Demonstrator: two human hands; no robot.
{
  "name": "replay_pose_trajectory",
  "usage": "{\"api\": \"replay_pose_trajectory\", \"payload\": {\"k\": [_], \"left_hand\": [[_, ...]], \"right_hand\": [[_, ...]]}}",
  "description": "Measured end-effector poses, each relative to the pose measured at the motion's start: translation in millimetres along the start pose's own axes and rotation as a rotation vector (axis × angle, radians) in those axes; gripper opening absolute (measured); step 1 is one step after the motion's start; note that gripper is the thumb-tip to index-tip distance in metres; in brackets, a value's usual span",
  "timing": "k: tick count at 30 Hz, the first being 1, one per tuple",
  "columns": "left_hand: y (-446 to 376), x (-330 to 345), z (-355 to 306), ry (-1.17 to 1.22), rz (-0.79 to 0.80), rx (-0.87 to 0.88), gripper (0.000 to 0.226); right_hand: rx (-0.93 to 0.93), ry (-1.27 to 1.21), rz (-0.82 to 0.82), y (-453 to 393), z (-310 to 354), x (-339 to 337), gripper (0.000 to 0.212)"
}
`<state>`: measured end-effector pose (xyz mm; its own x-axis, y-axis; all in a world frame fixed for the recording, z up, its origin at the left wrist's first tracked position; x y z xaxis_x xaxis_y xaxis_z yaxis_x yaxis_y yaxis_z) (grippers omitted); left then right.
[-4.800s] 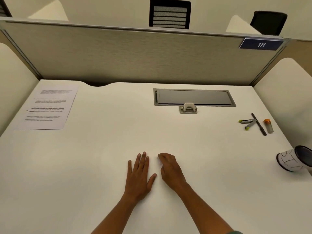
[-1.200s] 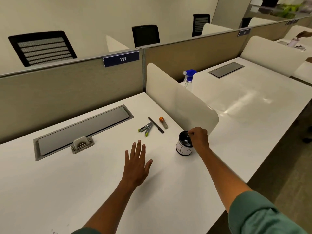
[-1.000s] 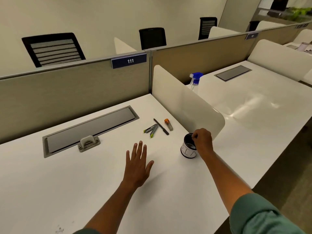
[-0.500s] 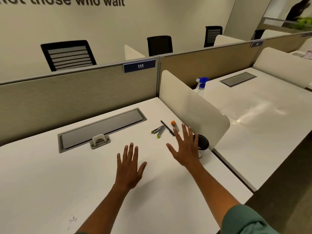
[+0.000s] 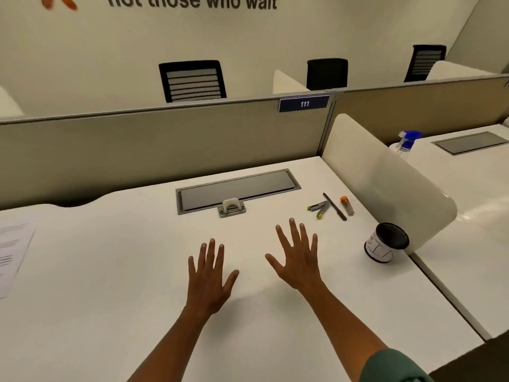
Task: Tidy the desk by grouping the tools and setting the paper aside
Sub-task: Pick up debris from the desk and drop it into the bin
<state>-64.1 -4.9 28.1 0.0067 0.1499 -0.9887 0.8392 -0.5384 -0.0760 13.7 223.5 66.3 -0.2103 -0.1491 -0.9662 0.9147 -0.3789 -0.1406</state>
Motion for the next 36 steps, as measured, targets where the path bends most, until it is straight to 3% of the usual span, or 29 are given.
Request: {"api": "replay_pose_trajectory", "payload": {"k": [9, 18, 24, 36], "left_hand": [[61.3, 6.8, 100.6, 0.008, 0.011, -0.138, 0.080], [106.5, 27.5, 146.7, 0.030, 0.054, -0.202, 0.079], [132.8, 42.7, 166.3, 0.027, 0.077, -0.189, 0.079], [141.3, 43.0, 168.3, 0.009, 0.051, -0.178, 0.078]], "right_hand": [[-0.119, -0.062, 0.162, 25.6, 105.3, 60.1, 0.084], [-0.113, -0.202, 0.280, 69.7, 156.3, 107.5, 0.080], [-0.118, -0.317, 0.107, 87.9, 183.2, 108.6, 0.038], [-0.166, -0.403, 0.056, 103.5, 216.0, 118.2, 0.053]]}}
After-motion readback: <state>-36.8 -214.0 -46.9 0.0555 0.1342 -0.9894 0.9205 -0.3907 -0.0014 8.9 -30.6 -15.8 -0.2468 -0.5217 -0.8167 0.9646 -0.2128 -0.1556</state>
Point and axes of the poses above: each hand's wrist, its own y-axis away from the middle knuckle, its own x-axis out of the palm, z = x × y, the point moved 7 cm from there along -y, towards the middle knuckle, and after that the axes turned 5 degrees about -y, right-handed, at the moved point
